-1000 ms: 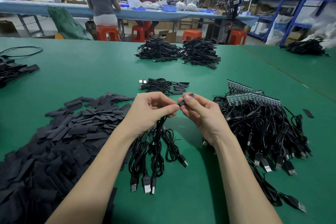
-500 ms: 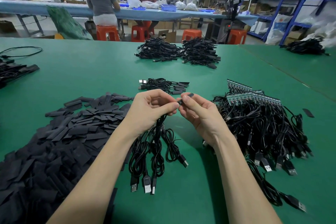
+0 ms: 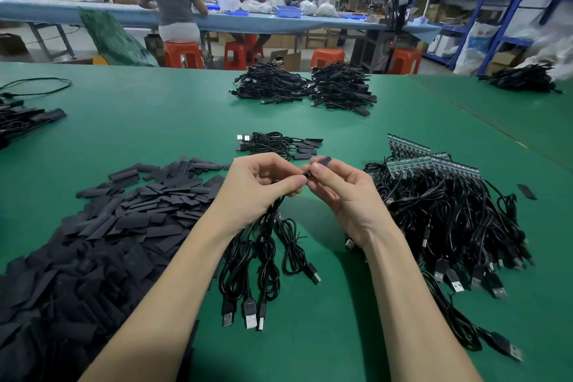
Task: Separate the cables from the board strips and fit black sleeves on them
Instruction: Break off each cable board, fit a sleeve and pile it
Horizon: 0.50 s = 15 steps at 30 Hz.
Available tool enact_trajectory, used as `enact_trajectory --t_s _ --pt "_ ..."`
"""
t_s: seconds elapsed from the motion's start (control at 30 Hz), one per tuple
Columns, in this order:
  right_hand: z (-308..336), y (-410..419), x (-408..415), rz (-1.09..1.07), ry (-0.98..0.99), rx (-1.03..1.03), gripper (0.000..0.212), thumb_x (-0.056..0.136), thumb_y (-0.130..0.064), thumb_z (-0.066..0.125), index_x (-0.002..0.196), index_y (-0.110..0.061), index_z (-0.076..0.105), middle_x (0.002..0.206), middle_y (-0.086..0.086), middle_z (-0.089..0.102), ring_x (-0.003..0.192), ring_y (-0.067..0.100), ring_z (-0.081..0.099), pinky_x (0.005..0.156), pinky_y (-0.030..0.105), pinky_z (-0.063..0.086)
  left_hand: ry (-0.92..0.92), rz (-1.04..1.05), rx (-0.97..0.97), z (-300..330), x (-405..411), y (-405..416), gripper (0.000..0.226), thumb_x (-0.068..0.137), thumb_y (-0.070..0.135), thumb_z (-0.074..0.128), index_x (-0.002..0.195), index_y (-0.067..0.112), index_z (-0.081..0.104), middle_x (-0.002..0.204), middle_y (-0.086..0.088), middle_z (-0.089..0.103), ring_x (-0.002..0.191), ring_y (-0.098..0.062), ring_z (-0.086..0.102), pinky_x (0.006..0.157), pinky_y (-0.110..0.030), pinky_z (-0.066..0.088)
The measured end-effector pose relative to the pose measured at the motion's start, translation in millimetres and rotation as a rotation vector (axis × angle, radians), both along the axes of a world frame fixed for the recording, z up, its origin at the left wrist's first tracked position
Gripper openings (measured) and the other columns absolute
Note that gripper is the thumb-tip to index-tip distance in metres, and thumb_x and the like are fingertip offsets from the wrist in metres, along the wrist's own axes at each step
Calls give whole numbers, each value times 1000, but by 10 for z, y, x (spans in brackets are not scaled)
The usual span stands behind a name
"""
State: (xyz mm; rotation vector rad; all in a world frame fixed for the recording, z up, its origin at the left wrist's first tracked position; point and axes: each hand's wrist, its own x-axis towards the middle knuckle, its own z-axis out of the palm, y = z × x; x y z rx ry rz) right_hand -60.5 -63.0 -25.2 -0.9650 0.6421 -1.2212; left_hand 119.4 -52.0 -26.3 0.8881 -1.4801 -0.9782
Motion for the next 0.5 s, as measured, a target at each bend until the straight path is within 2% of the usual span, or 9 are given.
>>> enact_trajectory --t_s 0.1,0.3,0.5 --pt "14 4 -52 51 18 -10 25 73 -6 76 98 -7 71 97 15 77 89 19 74 80 20 57 8 5 9 -7 -1 3 15 80 4 82 81 18 78 80 -9 77 71 -18 73 71 -23 57" --pt "13 19 -27 12 36 -32 24 73 -1 74 95 -5 68 92 16 77 84 18 75 77 19 57 -7 12 14 -12 -14 10 12 81 2 80 84 12 77 80 -9 77 71 -17 73 70 -22 57" --pt "10 11 -19 6 1 -35 22 73 -3 76 93 -8 69 94 16 77 86 18 75 78 20 57 -1 21 -5 -7 -19 6 15 82 3 81 81 18 78 77 -10 76 70 -16 73 69 -21 56"
